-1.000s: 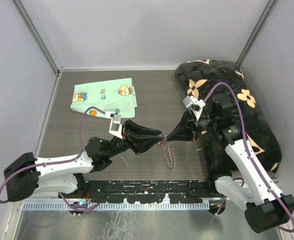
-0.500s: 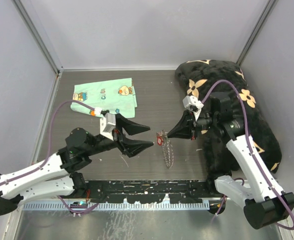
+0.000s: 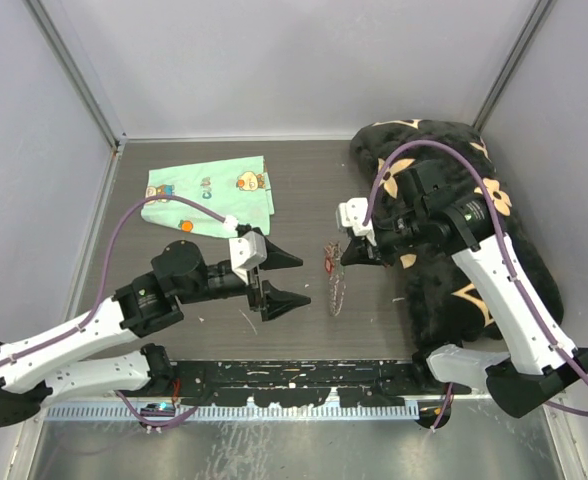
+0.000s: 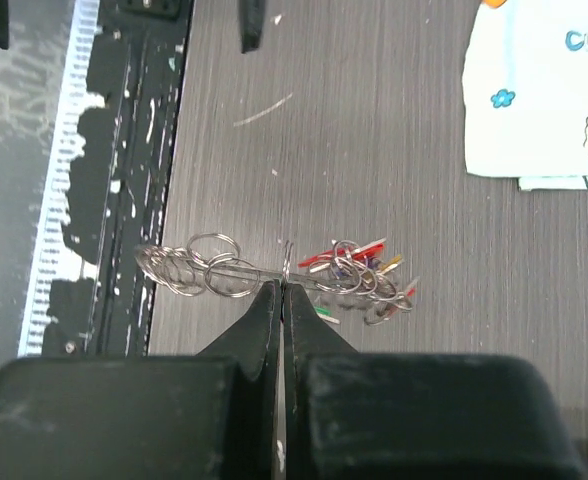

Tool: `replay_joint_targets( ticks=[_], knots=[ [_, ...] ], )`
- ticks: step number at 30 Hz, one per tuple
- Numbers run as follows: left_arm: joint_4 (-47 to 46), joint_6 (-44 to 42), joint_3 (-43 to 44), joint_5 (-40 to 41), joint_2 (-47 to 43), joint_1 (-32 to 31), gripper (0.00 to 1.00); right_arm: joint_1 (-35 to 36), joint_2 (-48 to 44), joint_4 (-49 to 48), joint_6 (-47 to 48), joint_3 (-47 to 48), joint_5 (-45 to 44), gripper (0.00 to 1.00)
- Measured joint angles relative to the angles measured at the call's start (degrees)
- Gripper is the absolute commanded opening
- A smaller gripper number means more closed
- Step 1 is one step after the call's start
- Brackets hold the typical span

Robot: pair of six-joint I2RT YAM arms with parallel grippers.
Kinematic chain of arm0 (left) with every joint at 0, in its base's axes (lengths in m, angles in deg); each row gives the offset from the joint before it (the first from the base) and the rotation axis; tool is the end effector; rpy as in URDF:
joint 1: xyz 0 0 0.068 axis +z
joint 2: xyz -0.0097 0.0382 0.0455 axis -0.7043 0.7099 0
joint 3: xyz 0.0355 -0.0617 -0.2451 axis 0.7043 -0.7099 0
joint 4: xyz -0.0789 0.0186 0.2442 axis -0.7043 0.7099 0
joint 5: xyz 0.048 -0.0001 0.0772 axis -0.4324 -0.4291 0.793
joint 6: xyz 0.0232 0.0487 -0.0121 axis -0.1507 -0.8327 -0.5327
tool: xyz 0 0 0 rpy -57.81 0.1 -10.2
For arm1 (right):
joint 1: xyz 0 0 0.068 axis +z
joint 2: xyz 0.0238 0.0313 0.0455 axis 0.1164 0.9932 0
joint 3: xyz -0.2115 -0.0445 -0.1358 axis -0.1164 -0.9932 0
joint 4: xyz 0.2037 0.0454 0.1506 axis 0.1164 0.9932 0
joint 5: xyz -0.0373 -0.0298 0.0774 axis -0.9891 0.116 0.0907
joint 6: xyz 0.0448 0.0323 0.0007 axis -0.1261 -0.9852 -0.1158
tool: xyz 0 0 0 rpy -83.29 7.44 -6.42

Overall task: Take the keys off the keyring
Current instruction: Remove the key from the keyring.

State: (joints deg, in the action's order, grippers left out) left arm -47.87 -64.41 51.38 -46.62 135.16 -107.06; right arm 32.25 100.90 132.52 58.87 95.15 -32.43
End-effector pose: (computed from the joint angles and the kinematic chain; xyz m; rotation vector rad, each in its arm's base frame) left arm 0.0867 -0.1894 0.3724 1.0175 1.3177 -1.1492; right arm 0.1631 0.1102 0.3919 -1.6968 1.4230 0.8097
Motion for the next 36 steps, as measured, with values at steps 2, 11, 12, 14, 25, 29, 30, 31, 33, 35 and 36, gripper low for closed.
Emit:
replay_joint_targets(
  ticks=[2, 11, 12, 14, 25, 29, 30, 31, 33, 35, 36],
  knots=[
    [-0.66, -0.39, -0.07, -0.96, 1.05, 0.37, 0.70, 1.81, 0.68, 2.36, 1.38, 1.38, -2.75, 0.01],
    [-17.94, -2.73, -8.17, -4.11, 4.74, 1.18, 0.64, 3.96, 2.73, 8.02, 4.31, 2.78, -7.48, 0.01],
    [-19.69, -2.64, -8.72, -4.31, 5.88, 1.18, 0.63, 3.96, 2.95, 8.28, 4.55, 2.80, -7.52, 0.01],
    [-22.58, -2.27, -9.27, -4.66, 7.80, 1.18, 0.59, 3.96, 3.37, 8.70, 4.87, 2.82, -7.58, 0.01],
    [-33.33, -0.46, -10.93, -3.13, 11.87, 1.29, 0.43, 3.96, 3.80, 9.18, 5.81, 2.84, -7.76, 0.01],
    [-34.64, -0.33, -10.95, -2.89, 13.27, 1.46, 0.42, 3.96, 4.07, 9.49, 6.01, 2.84, -7.48, 0.01],
    [-34.86, -0.35, -10.95, -2.84, 13.75, 1.57, 0.42, 3.96, 4.17, 9.60, 6.03, 2.84, -7.37, 0.01],
    [-35.08, -0.35, -10.95, -2.78, 14.21, 1.60, 0.41, 3.96, 4.26, 9.64, 6.05, 2.84, -7.32, 0.01],
    [-35.50, -0.37, -10.95, -2.69, 15.26, 1.66, 0.40, 3.96, 4.42, 9.75, 6.08, 2.84, -7.23, 0.01],
    [-35.56, -0.37, -10.95, -2.67, 16.09, 1.70, 0.39, 3.96, 4.44, 9.77, 6.14, 2.84, -7.13, 0.01],
    [-35.58, -0.37, -10.95, -2.64, 16.52, 1.79, 0.38, 3.96, 4.44, 9.77, 6.21, 2.84, -7.08, 0.01]
  ],
)
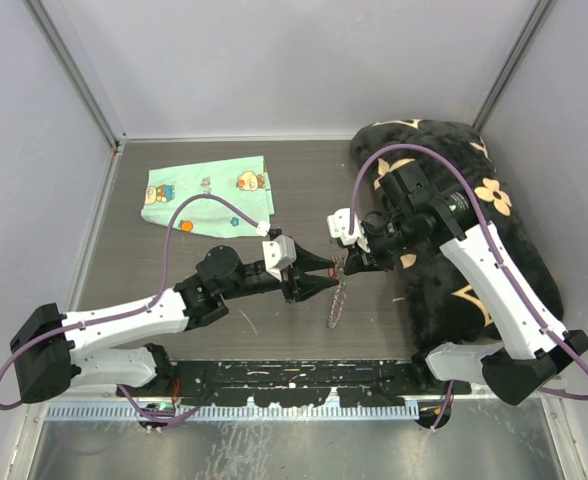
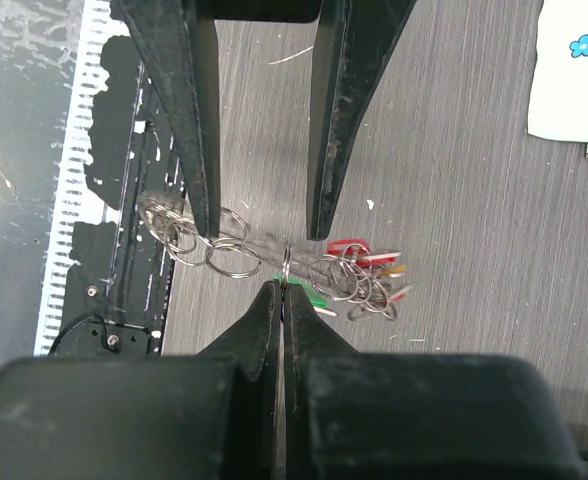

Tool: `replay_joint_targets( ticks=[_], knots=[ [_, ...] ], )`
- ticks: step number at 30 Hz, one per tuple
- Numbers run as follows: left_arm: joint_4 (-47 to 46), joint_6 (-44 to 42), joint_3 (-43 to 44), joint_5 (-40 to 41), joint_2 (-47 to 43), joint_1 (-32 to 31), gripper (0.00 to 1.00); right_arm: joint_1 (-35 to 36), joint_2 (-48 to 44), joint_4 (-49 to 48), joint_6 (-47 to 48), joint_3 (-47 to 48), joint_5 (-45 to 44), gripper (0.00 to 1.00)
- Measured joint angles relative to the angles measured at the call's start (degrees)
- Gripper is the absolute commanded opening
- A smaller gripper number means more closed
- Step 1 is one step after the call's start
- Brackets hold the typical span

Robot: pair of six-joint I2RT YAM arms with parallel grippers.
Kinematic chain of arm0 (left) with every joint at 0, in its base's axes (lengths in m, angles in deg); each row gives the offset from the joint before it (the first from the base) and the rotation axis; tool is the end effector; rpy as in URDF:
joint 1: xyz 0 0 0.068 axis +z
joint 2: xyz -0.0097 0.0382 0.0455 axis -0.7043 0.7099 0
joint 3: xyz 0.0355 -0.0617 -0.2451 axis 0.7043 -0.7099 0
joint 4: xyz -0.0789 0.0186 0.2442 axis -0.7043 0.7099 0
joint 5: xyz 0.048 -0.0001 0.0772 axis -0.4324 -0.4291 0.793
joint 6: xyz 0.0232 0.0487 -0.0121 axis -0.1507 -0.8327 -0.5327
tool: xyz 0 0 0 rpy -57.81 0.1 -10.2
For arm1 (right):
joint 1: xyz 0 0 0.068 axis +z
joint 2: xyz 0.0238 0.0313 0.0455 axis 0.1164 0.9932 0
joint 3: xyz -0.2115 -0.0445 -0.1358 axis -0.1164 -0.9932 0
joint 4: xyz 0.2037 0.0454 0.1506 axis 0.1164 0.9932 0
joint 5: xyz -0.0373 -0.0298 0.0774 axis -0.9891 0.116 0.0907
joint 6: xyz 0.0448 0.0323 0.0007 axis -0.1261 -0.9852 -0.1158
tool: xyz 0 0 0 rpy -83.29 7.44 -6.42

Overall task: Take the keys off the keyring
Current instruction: Remove the key from the keyring.

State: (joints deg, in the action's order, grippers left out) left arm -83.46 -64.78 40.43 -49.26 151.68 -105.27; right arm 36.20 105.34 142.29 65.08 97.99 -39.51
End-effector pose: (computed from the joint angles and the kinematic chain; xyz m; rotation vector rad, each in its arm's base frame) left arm 0.1220 -0.2420 0.3079 0.9747 1.1669 -1.1738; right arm 0.1621 0.1215 0.3796 -1.8853 1.5105 0.7730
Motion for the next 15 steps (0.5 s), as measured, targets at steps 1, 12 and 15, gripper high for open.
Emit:
replay_joint_targets(
  ticks=[1, 12, 15],
  knots=[
    [0.02, 0.00, 0.00, 0.00, 0.28, 0.04, 0.37, 0.00, 0.00, 0.00, 0.02, 0.00, 0.07, 0.01],
    [0.07, -0.07, 0.02, 0.13, 0.92, 0.52, 0.33, 0.00, 0.28, 0.00, 0.07, 0.00, 0.28, 0.01],
    [0.09, -0.07, 0.13, 0.11, 1.38, 0.61, 0.32, 0.00, 0.26, 0.07, 0.04, 0.00, 0.50, 0.01]
  ],
)
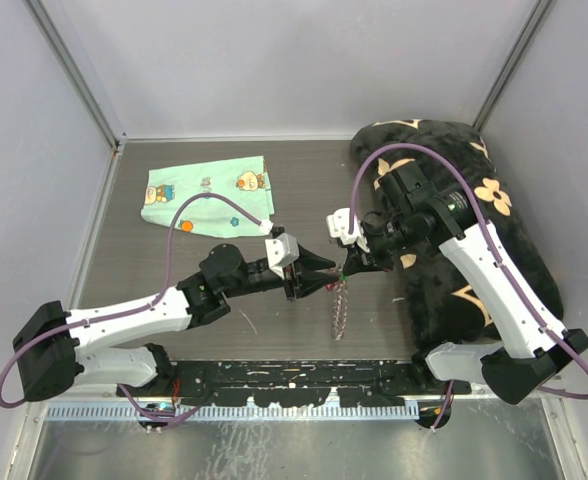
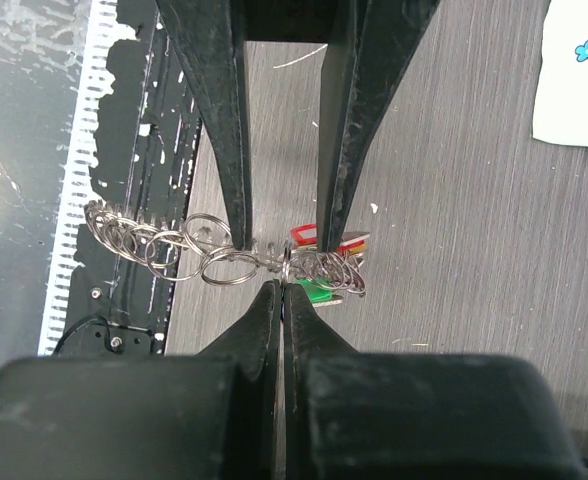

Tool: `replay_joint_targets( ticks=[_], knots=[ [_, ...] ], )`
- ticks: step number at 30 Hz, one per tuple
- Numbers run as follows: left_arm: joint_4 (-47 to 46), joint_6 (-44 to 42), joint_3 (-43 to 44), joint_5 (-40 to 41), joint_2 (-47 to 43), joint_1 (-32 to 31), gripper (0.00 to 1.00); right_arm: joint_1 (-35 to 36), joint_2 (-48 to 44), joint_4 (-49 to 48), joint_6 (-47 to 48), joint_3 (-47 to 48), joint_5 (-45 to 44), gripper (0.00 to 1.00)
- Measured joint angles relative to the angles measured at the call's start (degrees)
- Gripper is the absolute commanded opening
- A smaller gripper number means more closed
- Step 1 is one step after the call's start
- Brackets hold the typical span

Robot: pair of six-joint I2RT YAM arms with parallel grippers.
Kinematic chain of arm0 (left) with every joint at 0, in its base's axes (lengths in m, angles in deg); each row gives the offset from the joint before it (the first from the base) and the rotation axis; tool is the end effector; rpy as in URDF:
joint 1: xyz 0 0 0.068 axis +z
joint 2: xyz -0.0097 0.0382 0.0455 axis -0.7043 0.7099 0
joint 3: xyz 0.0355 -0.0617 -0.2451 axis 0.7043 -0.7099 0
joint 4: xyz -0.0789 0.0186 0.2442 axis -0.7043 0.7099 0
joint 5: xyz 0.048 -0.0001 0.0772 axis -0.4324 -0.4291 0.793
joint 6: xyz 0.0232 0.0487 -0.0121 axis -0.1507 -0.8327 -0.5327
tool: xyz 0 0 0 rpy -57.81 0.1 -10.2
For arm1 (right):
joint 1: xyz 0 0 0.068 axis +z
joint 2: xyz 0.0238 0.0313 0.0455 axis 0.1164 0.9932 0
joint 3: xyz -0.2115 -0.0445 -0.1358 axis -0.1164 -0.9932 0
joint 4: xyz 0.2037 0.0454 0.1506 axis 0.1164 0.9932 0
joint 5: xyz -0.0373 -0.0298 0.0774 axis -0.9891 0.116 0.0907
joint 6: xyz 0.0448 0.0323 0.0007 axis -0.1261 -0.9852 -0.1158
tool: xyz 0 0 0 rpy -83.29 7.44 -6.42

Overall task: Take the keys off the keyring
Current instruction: Remove the key from the keyring.

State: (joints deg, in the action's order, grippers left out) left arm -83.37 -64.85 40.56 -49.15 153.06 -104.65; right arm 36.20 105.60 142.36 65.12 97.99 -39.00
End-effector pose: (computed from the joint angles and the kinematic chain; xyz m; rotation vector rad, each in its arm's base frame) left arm 0.1270 -0.2447 0.3024 0.9760 1.1940 -1.1602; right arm 0.1628 0.1222 0.3789 -1.8850 1.5093 0.7865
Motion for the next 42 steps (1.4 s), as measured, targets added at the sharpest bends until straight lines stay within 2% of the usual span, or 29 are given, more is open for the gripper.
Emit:
replay_joint_targets(
  ticks=[5, 9, 15, 19, 29, 35, 42],
  knots=[
    [0.04, 0.02, 0.33, -0.02, 1.36, 0.00, 0.31, 0.00, 0.00, 0.15, 0.04, 0.00, 0.48, 0.01],
    [0.04, 0.07, 0.46, -0.04, 2.10, 0.00, 0.24, 0.00, 0.00, 0.15, 0.22, 0.00, 0.59, 0.01],
    [0.00, 0.42, 1.20, -0.09, 2.56, 0.00, 0.23, 0.00, 0.00, 0.15, 0.24, 0.00, 0.63, 0.01],
    [0.00, 0.57, 1.20, -0.13, 2.58, 0.00, 0.18, 0.00, 0.00, 0.15, 0.26, 0.00, 0.79, 0.01],
    [0.00, 0.76, 1.29, -0.28, 2.73, 0.02, 0.14, 0.00, 0.00, 0.17, 0.28, 0.00, 0.96, 0.01],
    [0.02, 0.98, 1.49, -0.90, 3.15, 0.04, 0.01, 0.00, 0.00, 0.20, 0.44, 0.00, 0.96, 0.01],
    [0.00, 2.51, 1.84, -2.73, 3.58, 0.44, 0.00, 0.00, -0.04, 0.55, 0.44, -0.02, 0.94, 0.01]
  ],
)
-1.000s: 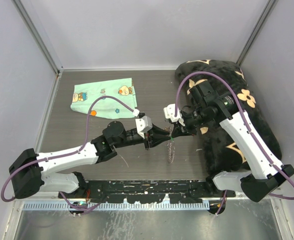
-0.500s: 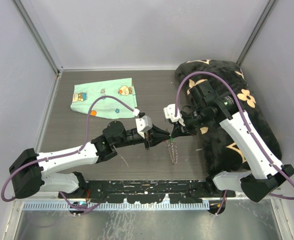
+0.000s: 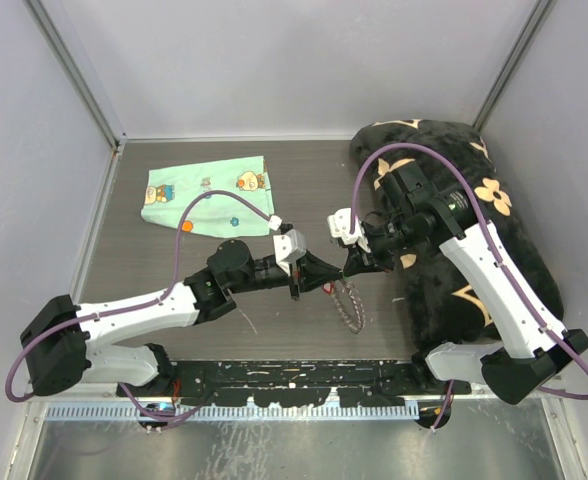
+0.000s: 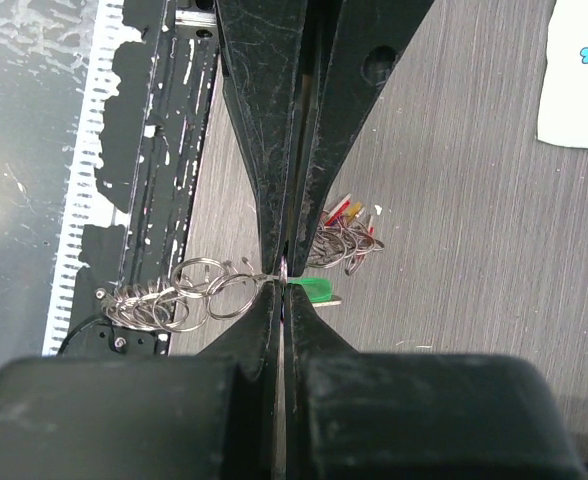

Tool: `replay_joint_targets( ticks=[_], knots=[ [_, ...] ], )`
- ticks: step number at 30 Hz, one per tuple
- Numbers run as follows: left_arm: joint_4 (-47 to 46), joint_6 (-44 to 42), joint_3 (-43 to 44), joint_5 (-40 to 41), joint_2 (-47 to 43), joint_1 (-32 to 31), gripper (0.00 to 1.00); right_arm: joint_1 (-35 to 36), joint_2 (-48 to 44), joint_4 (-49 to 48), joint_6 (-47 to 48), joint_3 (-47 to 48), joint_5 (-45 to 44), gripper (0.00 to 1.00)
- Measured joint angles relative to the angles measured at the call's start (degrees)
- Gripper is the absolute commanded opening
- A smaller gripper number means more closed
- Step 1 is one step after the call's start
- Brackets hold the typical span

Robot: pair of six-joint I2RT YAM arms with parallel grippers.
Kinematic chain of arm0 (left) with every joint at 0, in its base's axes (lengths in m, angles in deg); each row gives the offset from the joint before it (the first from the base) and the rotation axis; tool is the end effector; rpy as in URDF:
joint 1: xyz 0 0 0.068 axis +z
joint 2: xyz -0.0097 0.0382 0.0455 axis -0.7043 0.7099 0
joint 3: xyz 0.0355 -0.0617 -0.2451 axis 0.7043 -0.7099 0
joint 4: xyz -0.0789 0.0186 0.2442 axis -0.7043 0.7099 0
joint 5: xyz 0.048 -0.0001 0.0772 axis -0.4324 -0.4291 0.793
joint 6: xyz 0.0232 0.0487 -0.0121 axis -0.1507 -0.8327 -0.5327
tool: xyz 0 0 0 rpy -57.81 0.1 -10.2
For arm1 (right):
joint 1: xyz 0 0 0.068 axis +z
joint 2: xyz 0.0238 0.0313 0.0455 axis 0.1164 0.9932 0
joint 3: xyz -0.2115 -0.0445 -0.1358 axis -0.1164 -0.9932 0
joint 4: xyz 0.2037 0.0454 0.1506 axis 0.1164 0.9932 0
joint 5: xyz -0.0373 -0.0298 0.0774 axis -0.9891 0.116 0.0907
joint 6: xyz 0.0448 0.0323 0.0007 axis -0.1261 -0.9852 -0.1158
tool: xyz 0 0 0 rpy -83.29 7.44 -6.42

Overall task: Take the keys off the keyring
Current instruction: Remove the key from the keyring.

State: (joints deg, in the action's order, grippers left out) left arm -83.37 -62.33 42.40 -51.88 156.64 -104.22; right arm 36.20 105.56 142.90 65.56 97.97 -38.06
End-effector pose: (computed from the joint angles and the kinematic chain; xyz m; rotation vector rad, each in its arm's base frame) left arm 0.1337 -0.2552 0.2972 0.9991 1.2353 -1.2170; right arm 0.1615 0.1220 0.3790 -1.8876 1.4991 0.8074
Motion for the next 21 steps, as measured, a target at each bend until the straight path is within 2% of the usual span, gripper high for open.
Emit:
replay_joint_targets(
  ticks=[2, 4, 6, 8, 12, 14, 15, 17, 21],
  knots=[
    [0.00, 0.55, 0.07, -0.39, 0.11, 0.02, 0.02, 0.00, 0.00, 0.07, 0.00, -0.07, 0.00, 0.01],
    [-0.04, 1.18, 0.07, -0.48, 0.13, 0.11, 0.12, 0.00, 0.00, 0.02, 0.00, -0.07, 0.00, 0.01],
    [-0.15, 1.51, 0.07, -0.44, 0.13, 0.22, 0.17, 0.00, 0.00, 0.02, 0.00, -0.09, 0.04, 0.01],
    [-0.61, 2.23, 0.07, -0.28, 0.13, 0.22, 0.15, 0.00, 0.00, -0.02, 0.00, -0.09, 0.07, 0.01],
    [-1.51, 2.80, 0.07, -0.26, 0.13, 0.22, 0.03, 0.00, -0.02, -0.07, 0.00, -0.35, 0.09, 0.01],
    [-1.49, 2.82, 0.07, -0.31, 0.13, 0.22, 0.03, 0.00, -0.02, -0.09, 0.00, -0.46, 0.15, 0.01],
    [-1.44, 2.82, 0.07, -0.33, 0.13, 0.22, 0.04, 0.00, 0.00, -0.09, 0.00, -0.50, 0.17, 0.01],
    [-1.22, 2.82, 0.11, -0.35, 0.13, 0.22, 0.14, 0.00, -0.02, -0.02, 0.00, -0.52, 0.20, 0.01],
    [-0.87, 2.91, 0.22, -0.31, 0.13, 0.22, 0.18, 0.00, -0.02, -0.04, 0.00, -0.61, 0.31, 0.01]
  ],
)
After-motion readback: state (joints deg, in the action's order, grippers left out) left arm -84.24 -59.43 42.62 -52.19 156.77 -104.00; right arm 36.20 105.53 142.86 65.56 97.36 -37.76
